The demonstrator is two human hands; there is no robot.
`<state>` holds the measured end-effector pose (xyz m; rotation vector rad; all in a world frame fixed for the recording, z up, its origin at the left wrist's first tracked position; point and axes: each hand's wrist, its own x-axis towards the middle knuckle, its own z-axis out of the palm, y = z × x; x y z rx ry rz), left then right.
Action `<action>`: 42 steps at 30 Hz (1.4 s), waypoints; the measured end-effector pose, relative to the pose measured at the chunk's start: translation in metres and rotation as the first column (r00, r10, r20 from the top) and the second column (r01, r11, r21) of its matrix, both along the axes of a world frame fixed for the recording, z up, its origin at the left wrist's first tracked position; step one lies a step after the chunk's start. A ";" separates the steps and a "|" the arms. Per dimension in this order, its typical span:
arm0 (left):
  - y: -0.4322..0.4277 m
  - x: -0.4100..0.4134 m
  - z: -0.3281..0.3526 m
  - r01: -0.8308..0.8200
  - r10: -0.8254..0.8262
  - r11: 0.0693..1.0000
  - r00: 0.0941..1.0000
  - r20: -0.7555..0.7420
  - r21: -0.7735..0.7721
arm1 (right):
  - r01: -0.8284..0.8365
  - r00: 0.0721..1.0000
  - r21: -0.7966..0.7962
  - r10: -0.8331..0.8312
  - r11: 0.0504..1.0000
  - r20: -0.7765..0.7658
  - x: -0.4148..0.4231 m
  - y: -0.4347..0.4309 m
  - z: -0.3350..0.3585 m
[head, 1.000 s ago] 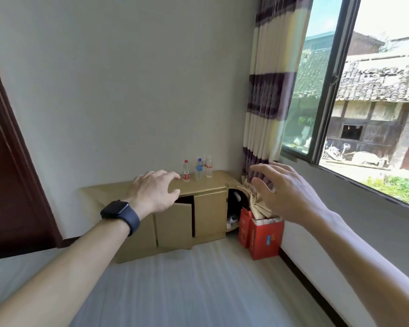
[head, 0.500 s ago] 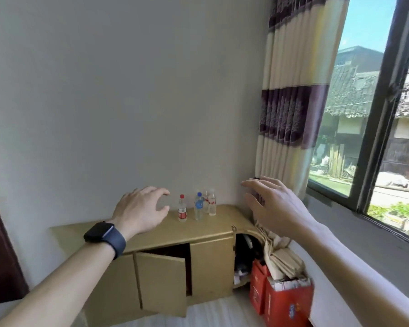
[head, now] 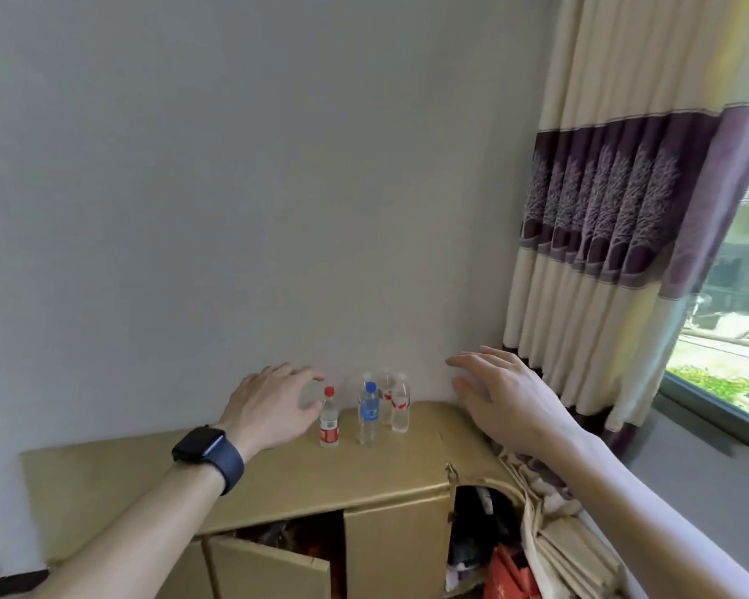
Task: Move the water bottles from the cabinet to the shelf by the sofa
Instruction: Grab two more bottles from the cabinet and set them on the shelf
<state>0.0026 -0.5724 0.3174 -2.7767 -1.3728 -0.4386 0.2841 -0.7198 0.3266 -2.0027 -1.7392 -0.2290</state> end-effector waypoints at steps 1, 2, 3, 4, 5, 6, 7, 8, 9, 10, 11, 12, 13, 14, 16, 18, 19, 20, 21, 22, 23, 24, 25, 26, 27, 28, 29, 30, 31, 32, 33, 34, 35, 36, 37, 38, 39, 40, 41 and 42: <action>0.025 0.010 -0.003 0.020 -0.020 1.000 1.000 0.002 -0.016 | 0.012 1.000 -0.014 -0.012 1.000 -0.011 0.010 0.019 -0.003; 0.051 0.020 -0.007 0.035 -0.035 0.999 0.999 -0.002 -0.028 | 0.021 1.000 -0.030 -0.021 0.999 -0.016 0.020 0.038 -0.007; 0.075 0.030 -0.011 0.046 -0.046 0.998 0.999 -0.013 -0.041 | 0.030 0.999 -0.045 -0.031 0.999 -0.017 0.029 0.055 -0.012; 0.099 0.041 -0.015 0.051 -0.053 0.997 0.998 -0.028 -0.056 | 0.042 0.999 -0.059 -0.043 0.997 -0.021 0.038 0.072 -0.016; 0.122 0.052 -0.020 0.053 -0.055 0.996 0.998 -0.036 -0.071 | 0.050 0.998 -0.068 -0.052 0.996 -0.021 0.048 0.089 -0.021; 0.143 0.064 -0.026 0.054 -0.058 0.995 0.998 -0.039 -0.087 | 0.057 0.998 -0.081 -0.059 0.995 -0.024 0.058 0.105 -0.027; 0.161 0.076 -0.032 0.060 -0.065 0.993 0.997 -0.045 -0.106 | 0.064 0.997 -0.097 -0.067 0.993 -0.029 0.068 0.119 -0.033; 0.177 0.088 -0.039 0.070 -0.078 0.990 0.995 -0.056 -0.124 | 0.073 0.996 -0.113 -0.078 0.991 -0.041 0.077 0.133 -0.041; 0.191 0.100 -0.047 0.084 -0.093 0.987 0.993 -0.067 -0.138 | 0.080 0.994 -0.126 -0.088 0.989 -0.058 0.086 0.147 -0.049; 0.205 0.112 -0.056 0.096 -0.108 0.984 0.991 -0.076 -0.152 | 0.084 0.992 -0.143 -0.096 0.986 -0.078 0.094 0.162 -0.058; 0.219 0.123 -0.066 0.105 -0.120 0.979 0.990 -0.079 -0.173 | 0.086 0.990 -0.166 -0.103 0.982 -0.095 0.102 0.176 -0.067; 0.232 0.135 -0.075 0.111 -0.129 0.974 0.989 -0.078 -0.197 | 0.085 0.989 -0.191 -0.106 0.978 -0.104 0.111 0.191 -0.077; 0.245 0.146 -0.084 0.117 -0.136 0.969 0.988 -0.075 -0.219 | 0.080 0.989 -0.211 -0.104 0.974 -0.108 0.120 0.206 -0.088; 0.258 0.157 -0.094 0.121 -0.142 0.964 0.987 -0.076 -0.237 | 0.073 0.989 -0.228 -0.100 0.971 -0.112 0.130 0.221 -0.099; 0.285 0.178 -0.111 0.116 -0.142 0.957 0.986 -0.083 -0.267 | 0.057 0.987 -0.267 -0.095 0.962 -0.130 0.149 0.251 -0.120; 0.312 0.200 -0.123 0.102 -0.131 0.953 0.988 -0.083 -0.287 | 0.038 0.986 -0.321 -0.088 0.946 -0.141 0.167 0.283 -0.140; 0.326 0.211 -0.128 0.095 -0.124 0.950 0.989 -0.082 -0.297 | 0.029 0.987 -0.350 -0.082 0.936 -0.140 0.177 0.299 -0.150; 0.338 0.221 -0.134 0.089 -0.121 0.946 0.989 -0.085 -0.311 | 0.022 0.986 -0.377 -0.081 0.926 -0.143 0.186 0.315 -0.160; 0.351 0.231 -0.139 0.084 -0.120 0.942 0.989 -0.091 -0.326 | 0.014 0.986 -0.404 -0.080 0.915 -0.146 0.194 0.330 -0.170; 0.363 0.241 -0.144 0.076 -0.116 0.937 0.989 -0.097 -0.342 | 0.000 0.985 -0.438 -0.075 0.899 -0.154 0.201 0.346 -0.181; 0.375 0.249 -0.150 0.065 -0.106 0.933 0.990 -0.098 -0.355 | -0.023 0.984 -0.475 -0.063 0.880 -0.165 0.208 0.361 -0.192; 0.388 0.258 -0.156 0.053 -0.095 0.930 0.991 -0.098 -0.363 | -0.043 0.983 -0.510 -0.056 0.859 -0.176 0.214 0.376 -0.203; 0.400 0.266 -0.161 0.044 -0.088 0.927 0.991 -0.101 -0.372 | -0.056 0.981 -0.535 -0.053 0.843 -0.186 0.220 0.392 -0.212; 0.412 0.274 -0.168 0.038 -0.087 0.923 0.990 -0.111 -0.384 | -0.067 0.978 -0.556 -0.054 0.829 -0.199 0.223 0.407 -0.219; 0.422 0.283 -0.174 0.036 -0.094 0.917 0.988 -0.126 -0.396 | -0.081 0.977 -0.578 -0.050 0.812 -0.208 0.226 0.421 -0.226; 0.433 0.291 -0.181 0.035 -0.102 0.912 0.985 -0.142 -0.409 | -0.097 0.977 -0.602 -0.041 0.792 -0.212 0.228 0.436 -0.232; 0.445 0.300 -0.188 0.036 -0.112 0.906 0.981 -0.157 -0.422 | -0.110 0.978 -0.623 -0.029 0.774 -0.208 0.230 0.451 -0.237; 0.458 0.310 -0.196 0.035 -0.121 0.899 0.978 -0.170 -0.437 | -0.115 0.980 -0.639 -0.020 0.760 -0.200 0.232 0.466 -0.243; 0.471 0.320 -0.204 0.037 -0.131 0.894 0.974 -0.183 -0.446 | -0.116 0.982 -0.646 -0.011 0.754 -0.189 0.233 0.481 -0.247; 0.486 0.331 -0.212 0.039 -0.143 0.890 0.970 -0.197 -0.454 | -0.113 0.983 -0.651 -0.009 0.750 -0.182 0.234 0.496 -0.253; 0.500 0.341 -0.221 0.042 -0.158 0.883 0.964 -0.212 -0.467 | -0.105 0.984 -0.659 -0.019 0.744 -0.178 0.234 0.510 -0.260; 0.512 0.351 -0.229 0.041 -0.174 0.874 0.957 -0.233 -0.485 | -0.091 0.984 -0.679 -0.037 0.728 -0.172 0.234 0.522 -0.269; 0.522 0.361 -0.238 0.041 -0.193 0.867 0.947 -0.259 -0.496 | -0.079 0.985 -0.703 -0.052 0.707 -0.163 0.233 0.533 -0.277; 0.532 0.369 -0.246 0.047 -0.217 0.864 0.932 -0.288 -0.501 | -0.071 0.986 -0.725 -0.060 0.685 -0.153 0.232 0.543 -0.284; 0.540 0.377 -0.254 0.058 -0.247 0.863 0.915 -0.319 -0.502 | -0.063 0.989 -0.745 -0.058 0.664 -0.135 0.232 0.553 -0.290; 0.548 0.383 -0.261 0.067 -0.274 0.862 0.896 -0.349 -0.503 | -0.052 0.993 -0.763 -0.049 0.644 -0.109 0.232 0.561 -0.294; 0.555 0.387 -0.269 0.075 -0.297 0.860 0.878 -0.376 -0.506 | -0.037 0.996 -0.776 -0.038 0.629 -0.078 0.232 0.569 -0.297; 0.561 0.391 -0.276 0.085 -0.322 0.856 0.859 -0.398 -0.510 | -0.019 0.999 -0.782 -0.024 0.622 -0.044 0.232 0.575 -0.298; 0.566 0.394 -0.283 0.098 -0.350 0.850 0.839 -0.416 -0.518 | -0.003 1.000 -0.780 -0.007 0.626 -0.010 0.230 0.580 -0.299; 0.570 0.396 -0.289 0.115 -0.377 0.843 0.823 -0.425 -0.526 | 0.009 1.000 -0.773 0.011 0.634 0.021 0.229 0.584 -0.301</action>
